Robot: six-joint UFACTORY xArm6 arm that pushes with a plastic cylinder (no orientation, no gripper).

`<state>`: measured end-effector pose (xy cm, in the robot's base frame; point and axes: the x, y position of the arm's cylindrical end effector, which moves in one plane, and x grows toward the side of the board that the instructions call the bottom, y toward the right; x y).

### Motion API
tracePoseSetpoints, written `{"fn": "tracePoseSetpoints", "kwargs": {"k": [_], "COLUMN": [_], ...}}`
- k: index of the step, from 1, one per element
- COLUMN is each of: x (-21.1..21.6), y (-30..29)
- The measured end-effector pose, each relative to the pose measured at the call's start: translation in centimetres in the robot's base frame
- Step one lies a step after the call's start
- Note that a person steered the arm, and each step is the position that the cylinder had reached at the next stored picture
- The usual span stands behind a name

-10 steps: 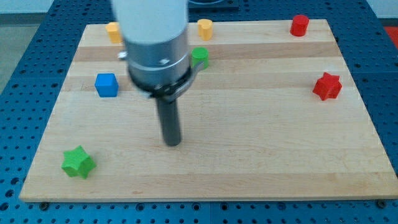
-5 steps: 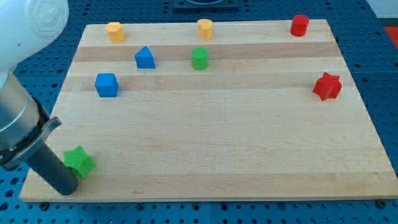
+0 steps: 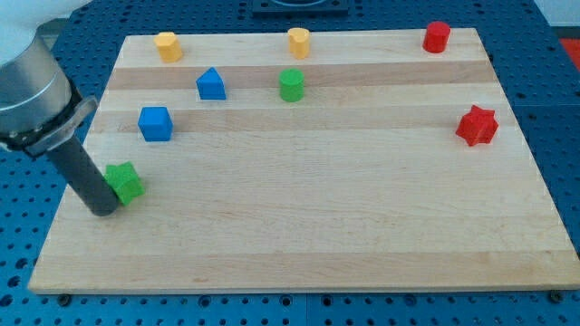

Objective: Move the green star closer to the blue cube

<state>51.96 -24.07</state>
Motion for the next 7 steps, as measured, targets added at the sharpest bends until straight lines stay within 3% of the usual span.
{"fn": "tracePoseSetpoints", "kwargs": {"k": [2,5,7], "x": [-3.7,-1.5,-3.6], "y": [-0.1,2.6,2.8]}}
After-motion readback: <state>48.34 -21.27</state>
